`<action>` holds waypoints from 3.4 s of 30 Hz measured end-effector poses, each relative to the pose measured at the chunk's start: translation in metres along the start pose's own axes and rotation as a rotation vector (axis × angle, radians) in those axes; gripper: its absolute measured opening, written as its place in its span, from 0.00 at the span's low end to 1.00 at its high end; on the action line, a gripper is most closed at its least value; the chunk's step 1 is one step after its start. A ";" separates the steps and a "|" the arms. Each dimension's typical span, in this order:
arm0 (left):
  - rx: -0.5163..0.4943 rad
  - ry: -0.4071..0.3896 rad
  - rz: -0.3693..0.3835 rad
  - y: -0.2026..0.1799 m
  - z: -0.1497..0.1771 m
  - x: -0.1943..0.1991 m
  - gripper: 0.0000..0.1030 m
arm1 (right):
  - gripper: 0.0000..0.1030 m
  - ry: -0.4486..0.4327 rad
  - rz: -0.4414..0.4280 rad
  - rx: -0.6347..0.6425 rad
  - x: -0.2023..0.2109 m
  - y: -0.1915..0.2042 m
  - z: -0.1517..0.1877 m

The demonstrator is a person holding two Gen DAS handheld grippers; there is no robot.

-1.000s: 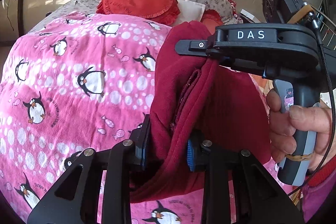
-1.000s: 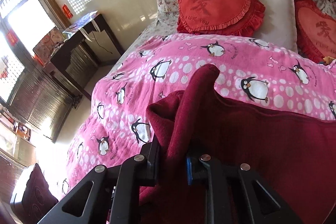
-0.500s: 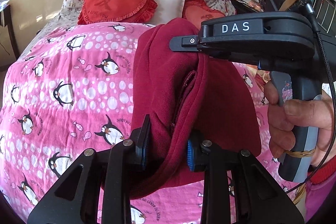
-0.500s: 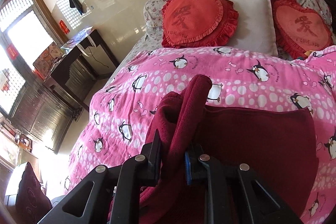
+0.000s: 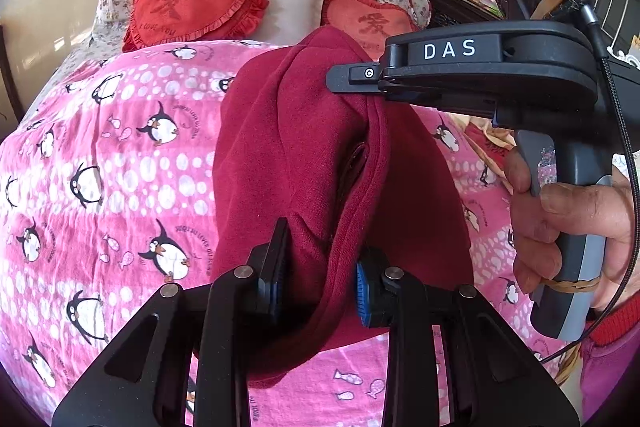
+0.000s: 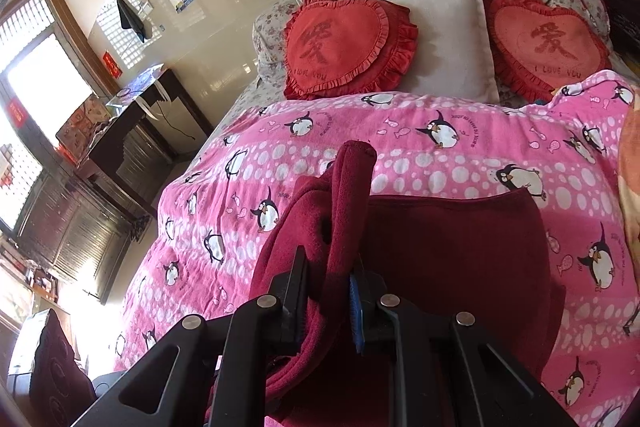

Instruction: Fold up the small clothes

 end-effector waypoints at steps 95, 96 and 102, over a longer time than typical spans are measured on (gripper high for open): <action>-0.042 0.059 -0.127 -0.019 0.018 -0.042 0.46 | 0.40 -0.061 0.104 -0.074 0.057 -0.069 0.056; -0.044 0.063 -0.130 -0.019 0.018 -0.045 0.46 | 0.40 -0.055 0.105 -0.075 0.051 -0.071 0.054; -0.058 0.065 -0.141 -0.023 0.013 -0.059 0.51 | 0.32 -0.034 0.170 -0.080 0.026 -0.092 0.052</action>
Point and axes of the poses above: each gripper's, at about its wrist camera, not at the fingertips, and x roughly against the way its jaws point, y to its left, z to its underside, the point moved 5 cm from there along -x, roughly the way its jaws point, and after that the axes turned 5 degrees about -y, right-handed, at the moved point
